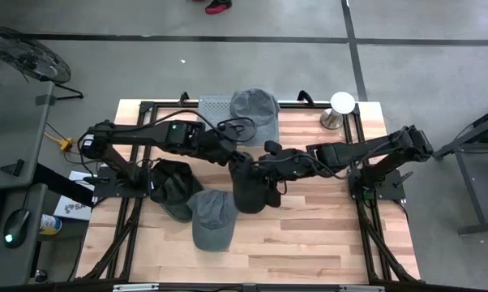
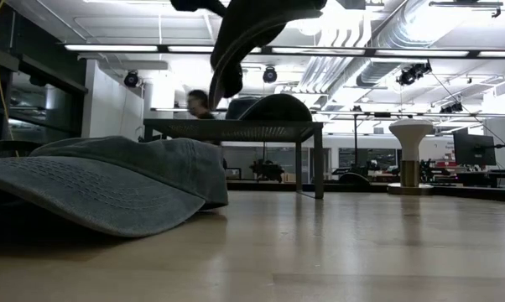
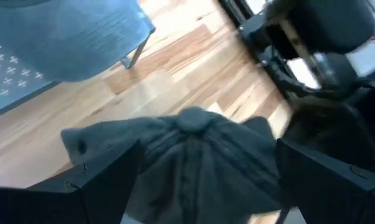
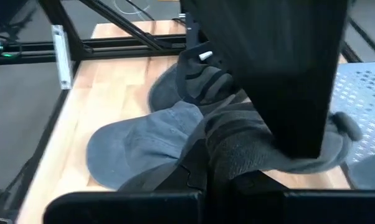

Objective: Pick & Place hat
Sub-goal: Put the right black cap on the shelf

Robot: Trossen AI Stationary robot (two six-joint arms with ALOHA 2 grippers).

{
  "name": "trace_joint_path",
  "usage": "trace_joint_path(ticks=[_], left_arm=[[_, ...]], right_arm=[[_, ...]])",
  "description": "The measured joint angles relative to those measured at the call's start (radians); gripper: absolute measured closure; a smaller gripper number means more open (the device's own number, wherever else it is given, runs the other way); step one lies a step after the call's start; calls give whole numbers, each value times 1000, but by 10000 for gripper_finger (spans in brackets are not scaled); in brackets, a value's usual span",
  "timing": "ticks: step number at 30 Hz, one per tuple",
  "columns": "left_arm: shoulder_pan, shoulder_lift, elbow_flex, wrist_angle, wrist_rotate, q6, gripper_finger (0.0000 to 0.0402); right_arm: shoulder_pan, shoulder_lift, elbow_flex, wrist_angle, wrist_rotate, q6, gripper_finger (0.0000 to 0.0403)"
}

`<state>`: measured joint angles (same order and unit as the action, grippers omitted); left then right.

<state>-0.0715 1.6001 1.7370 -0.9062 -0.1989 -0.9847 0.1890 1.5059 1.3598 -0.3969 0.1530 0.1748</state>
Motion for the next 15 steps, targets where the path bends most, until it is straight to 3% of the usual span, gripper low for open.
trace_joint_path(ticks=[15], left_arm=[[0,24,-1,-9,53,-41,35]], right_arm=[[1,0,-1,56,-47,-78,403]])
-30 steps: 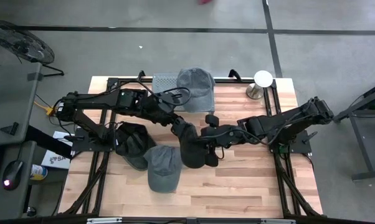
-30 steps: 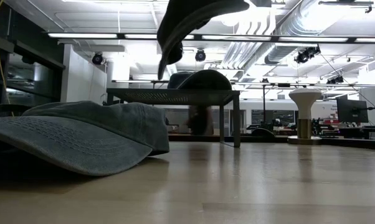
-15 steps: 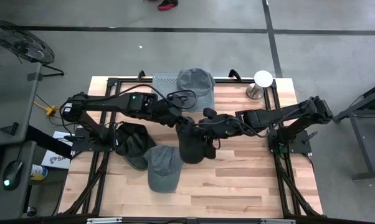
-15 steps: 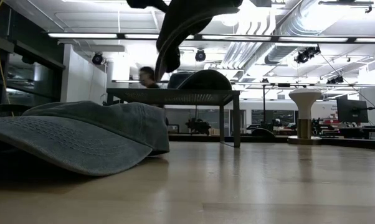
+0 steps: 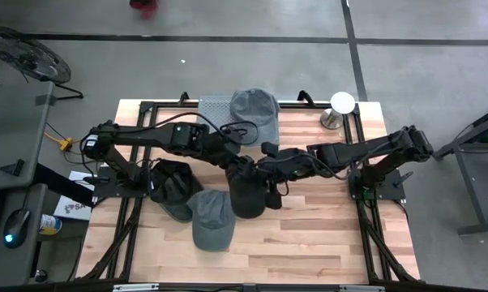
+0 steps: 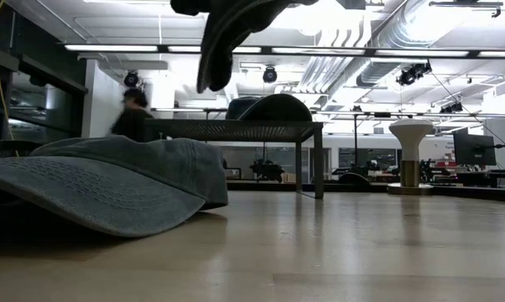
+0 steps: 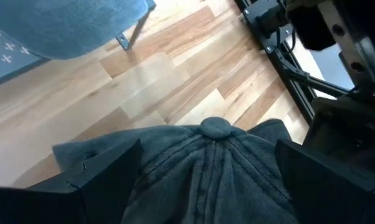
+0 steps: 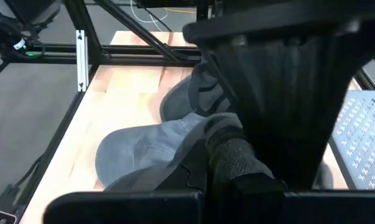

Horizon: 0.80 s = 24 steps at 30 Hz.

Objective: Pick & Place hat
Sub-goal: Put the right black cap on the shelf

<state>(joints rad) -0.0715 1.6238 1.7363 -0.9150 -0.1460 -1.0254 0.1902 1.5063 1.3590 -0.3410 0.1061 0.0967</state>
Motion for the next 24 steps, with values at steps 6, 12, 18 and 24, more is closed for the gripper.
trace_joint_path(ticks=[6,12,18,24], left_arm=[[0,0,0,0,27,5,51],[0,0,0,0,148,313,87],[0,0,0,0,355,639,98],[1,0,0,3,442,736,99]], right_arm=[[0,0,0,-14,-84,-27,403],[3,0,0,-37,-250,-53,403],[3,0,0,-44,-339,-56,403],[3,0,0,-44,-349,-53,403]])
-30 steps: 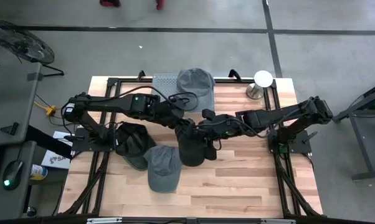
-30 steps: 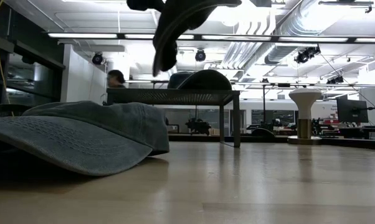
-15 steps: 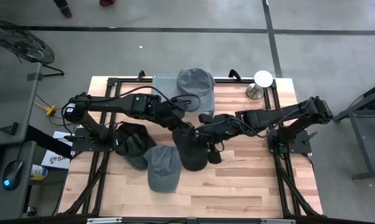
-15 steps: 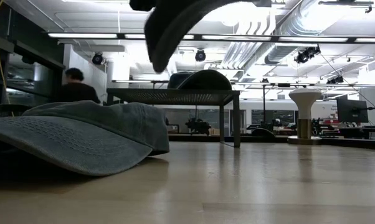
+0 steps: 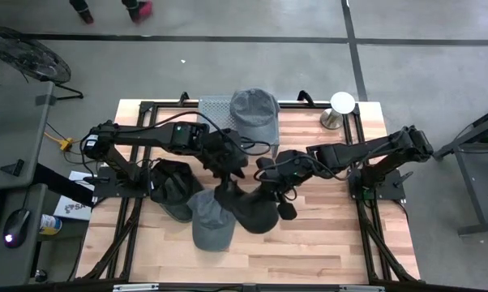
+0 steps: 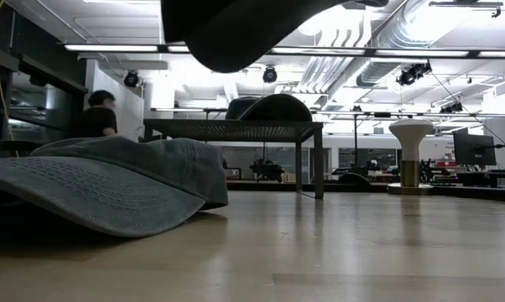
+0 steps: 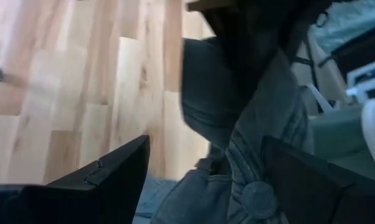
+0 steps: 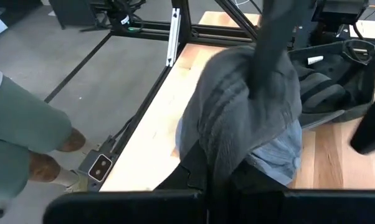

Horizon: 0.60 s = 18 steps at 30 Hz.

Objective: Pick & Place hat
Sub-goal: Put the right black cap on the shelf

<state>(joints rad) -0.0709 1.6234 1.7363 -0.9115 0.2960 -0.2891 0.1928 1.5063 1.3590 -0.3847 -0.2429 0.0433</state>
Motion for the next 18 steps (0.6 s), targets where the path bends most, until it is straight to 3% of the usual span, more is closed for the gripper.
trace_joint_path(ticks=[13,18], left_arm=[[12,-26,0,-9,197,-57,99],[12,-26,0,-9,163,-75,99]], right_arm=[[0,0,2,-37,27,0,403],[0,0,2,-36,27,0,403]])
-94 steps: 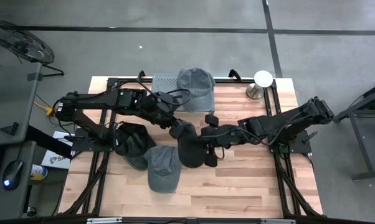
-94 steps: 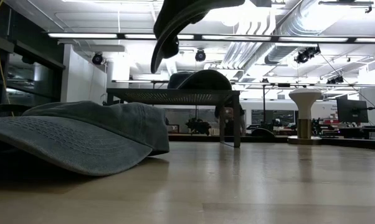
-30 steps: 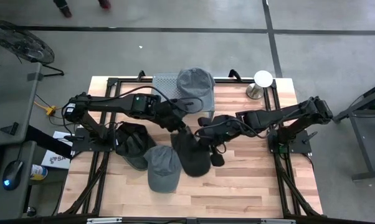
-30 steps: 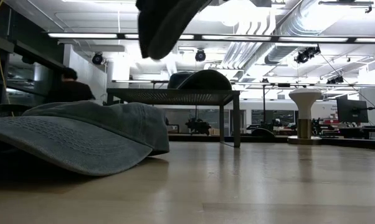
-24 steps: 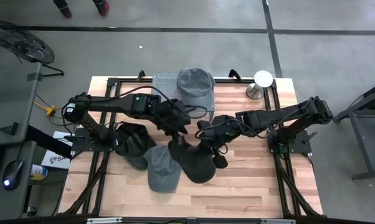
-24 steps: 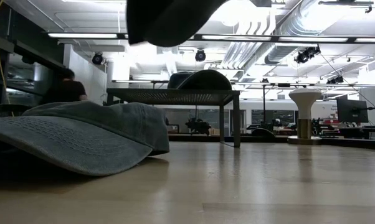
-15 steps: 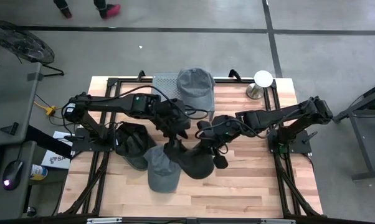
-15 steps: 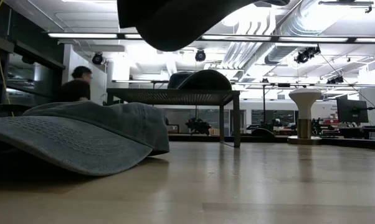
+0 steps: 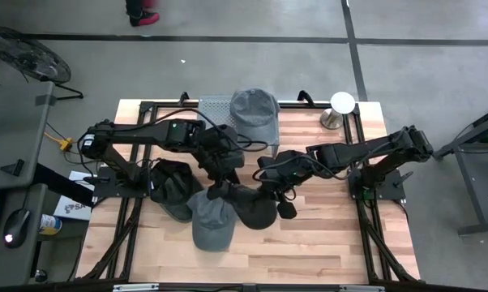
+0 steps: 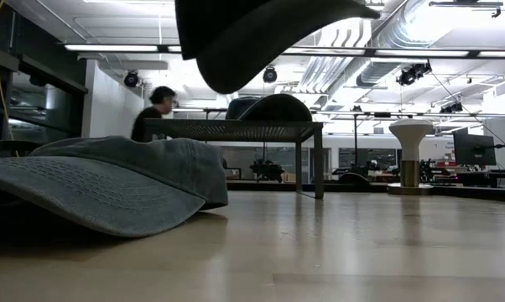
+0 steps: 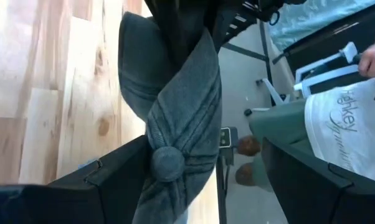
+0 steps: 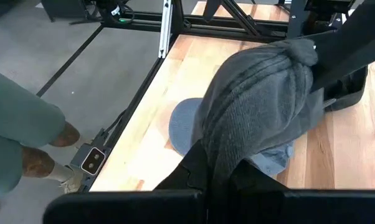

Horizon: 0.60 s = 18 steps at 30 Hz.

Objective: Pick & Place hat
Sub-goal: Put the right black cap on the shelf

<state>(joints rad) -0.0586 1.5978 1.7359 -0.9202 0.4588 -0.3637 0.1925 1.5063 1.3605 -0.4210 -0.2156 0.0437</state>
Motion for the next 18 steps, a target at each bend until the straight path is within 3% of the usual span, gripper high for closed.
trace_joint_path(ticks=[7,12,18], left_arm=[[0,0,0,-4,-2,-7,99],[0,2,0,-51,-84,-8,99],[0,9,0,-4,-86,-4,99]], right_arm=[[0,0,0,0,7,0,403],[0,0,0,20,6,0,403],[0,0,0,24,0,0,403]])
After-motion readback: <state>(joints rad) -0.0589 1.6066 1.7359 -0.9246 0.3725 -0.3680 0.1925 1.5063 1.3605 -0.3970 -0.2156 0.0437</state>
